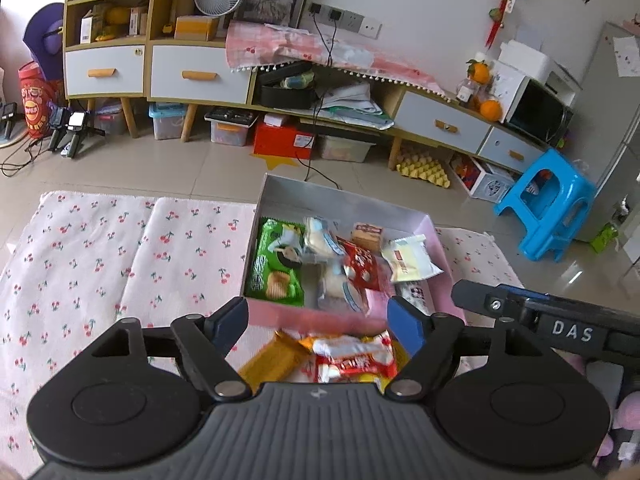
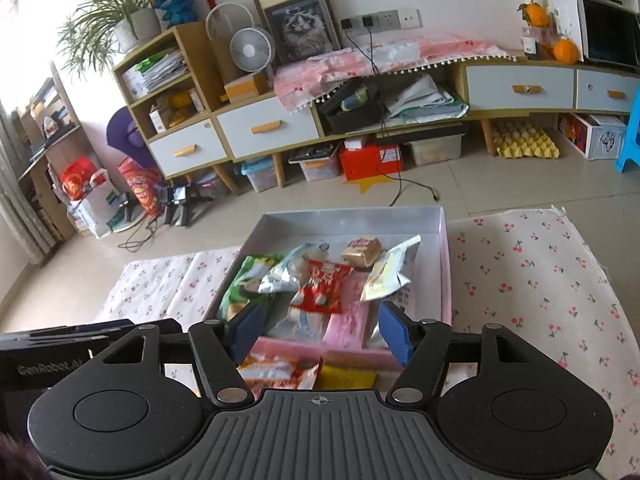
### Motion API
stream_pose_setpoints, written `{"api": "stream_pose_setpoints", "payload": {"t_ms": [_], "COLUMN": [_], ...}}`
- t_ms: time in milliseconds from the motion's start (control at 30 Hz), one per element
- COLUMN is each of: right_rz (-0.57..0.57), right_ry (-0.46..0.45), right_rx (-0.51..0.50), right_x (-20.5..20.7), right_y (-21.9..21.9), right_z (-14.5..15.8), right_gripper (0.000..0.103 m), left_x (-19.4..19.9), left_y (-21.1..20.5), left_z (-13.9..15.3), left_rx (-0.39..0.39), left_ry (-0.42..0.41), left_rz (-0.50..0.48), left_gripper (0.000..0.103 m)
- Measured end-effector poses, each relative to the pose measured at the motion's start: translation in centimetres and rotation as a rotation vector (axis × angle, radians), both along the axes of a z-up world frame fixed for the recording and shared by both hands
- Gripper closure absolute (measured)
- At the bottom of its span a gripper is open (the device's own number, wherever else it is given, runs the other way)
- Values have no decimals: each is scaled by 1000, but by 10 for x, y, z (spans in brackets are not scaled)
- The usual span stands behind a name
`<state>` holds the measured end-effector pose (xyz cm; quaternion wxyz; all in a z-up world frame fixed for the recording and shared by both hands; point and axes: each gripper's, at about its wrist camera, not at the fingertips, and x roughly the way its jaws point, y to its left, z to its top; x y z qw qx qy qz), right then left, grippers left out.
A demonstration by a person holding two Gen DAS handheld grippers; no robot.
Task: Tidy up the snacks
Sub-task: 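Withdraw both tools from the box toward the remaining snacks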
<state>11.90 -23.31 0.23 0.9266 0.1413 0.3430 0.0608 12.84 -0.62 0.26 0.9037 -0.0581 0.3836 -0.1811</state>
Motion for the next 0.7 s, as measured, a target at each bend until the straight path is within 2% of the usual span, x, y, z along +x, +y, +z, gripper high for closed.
{"api": "stream_pose_setpoints", "payload": {"t_ms": [133,300,400,567,700], "right_rz": [13,32,54,84,59], "right_ry": [5,39,44,39,41], "right_rx": [-6,-7,-41,-45,-24], "right_x": [-13,-22,-27,-38,-45], "right_y": [4,9,14,19,16], "right_z": [-7,-23,-29,-39,-48], "right_gripper": [38,38,38,35,32], "left_x": [-8,-17,-23,-31,-35], "left_y": [4,0,1,3,7], "left_z": [-5,-20,-25,-33,-39], "left_rx": [-19,13,29,78,96], "left_ry": [1,14,22,13,19], "left_rz": [2,-25,-34,-59,-54], "left_gripper": [29,29,29,20,16]}}
